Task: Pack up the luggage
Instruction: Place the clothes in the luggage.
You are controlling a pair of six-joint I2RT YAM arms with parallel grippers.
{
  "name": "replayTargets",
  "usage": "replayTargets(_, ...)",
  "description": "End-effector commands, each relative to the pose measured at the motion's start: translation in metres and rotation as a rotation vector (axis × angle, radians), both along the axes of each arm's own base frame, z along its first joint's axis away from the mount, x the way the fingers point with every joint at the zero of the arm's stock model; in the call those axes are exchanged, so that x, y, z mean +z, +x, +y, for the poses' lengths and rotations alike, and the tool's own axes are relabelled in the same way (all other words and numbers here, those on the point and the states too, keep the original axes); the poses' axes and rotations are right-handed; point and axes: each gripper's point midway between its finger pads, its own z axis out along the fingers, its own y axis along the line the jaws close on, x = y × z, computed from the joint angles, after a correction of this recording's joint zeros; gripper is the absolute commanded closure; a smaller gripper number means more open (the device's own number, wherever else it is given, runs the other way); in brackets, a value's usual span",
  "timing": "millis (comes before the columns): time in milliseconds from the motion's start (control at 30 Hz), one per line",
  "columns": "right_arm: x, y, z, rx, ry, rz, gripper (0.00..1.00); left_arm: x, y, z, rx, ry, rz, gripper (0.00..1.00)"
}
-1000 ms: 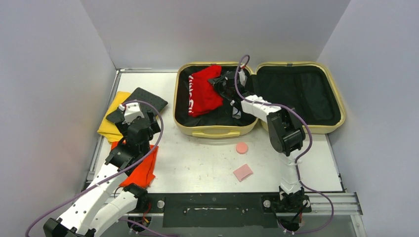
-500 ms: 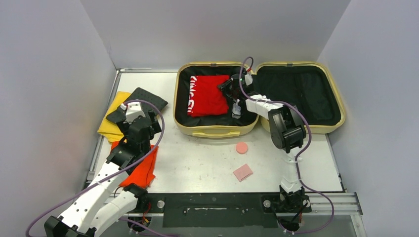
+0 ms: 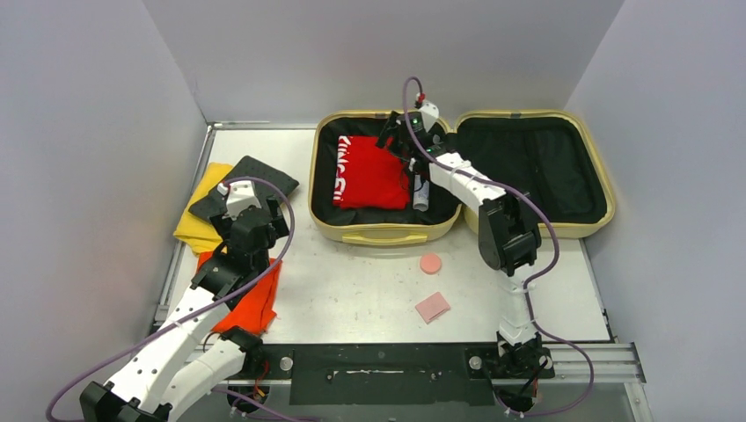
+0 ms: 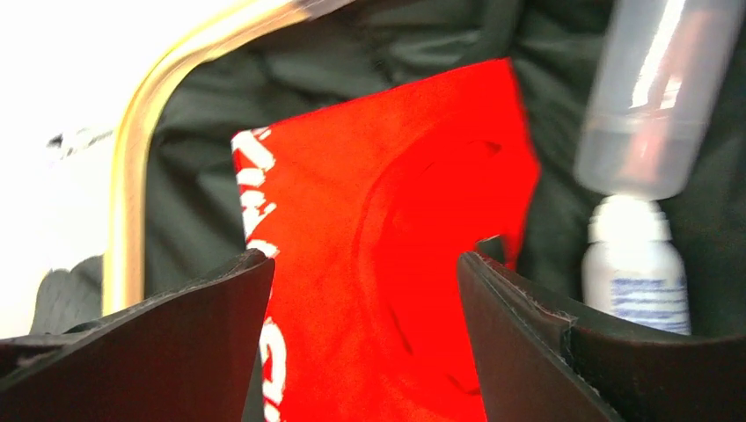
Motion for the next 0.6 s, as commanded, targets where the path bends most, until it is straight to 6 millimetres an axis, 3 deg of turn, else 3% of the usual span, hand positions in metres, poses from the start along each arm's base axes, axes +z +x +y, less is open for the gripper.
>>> replayTargets(0,0.054,-0.023,0.040,0.201,-0.016,-0.148,0.27,0.011,0.006,-0.004,-0.013,-0.017,-0.038,0.17)
replayTargets(100,0.035,-0.026,0.054,0.315,0.165,-0.115,0.51,0.011,0.007,-0.004,-0.015,-0.013,-0.035,0.17)
replayTargets(200,0.002,-0.025,0.045,0.305,0.269,-0.041,0.70,0.011,0.006,-0.003,-0.012,-0.007,-0.034,0.17)
replayTargets(400,-0.058,-0.030,0.014,0.213,0.320,0.090,0.73,0.011,0.006,-0.001,-0.006,0.002,-0.033,0.17)
replayTargets(567,-0.072,-0.035,0.008,0.202,0.282,0.136,0.69,0.010,0.006,-0.001,-0.007,0.004,-0.032,0.17)
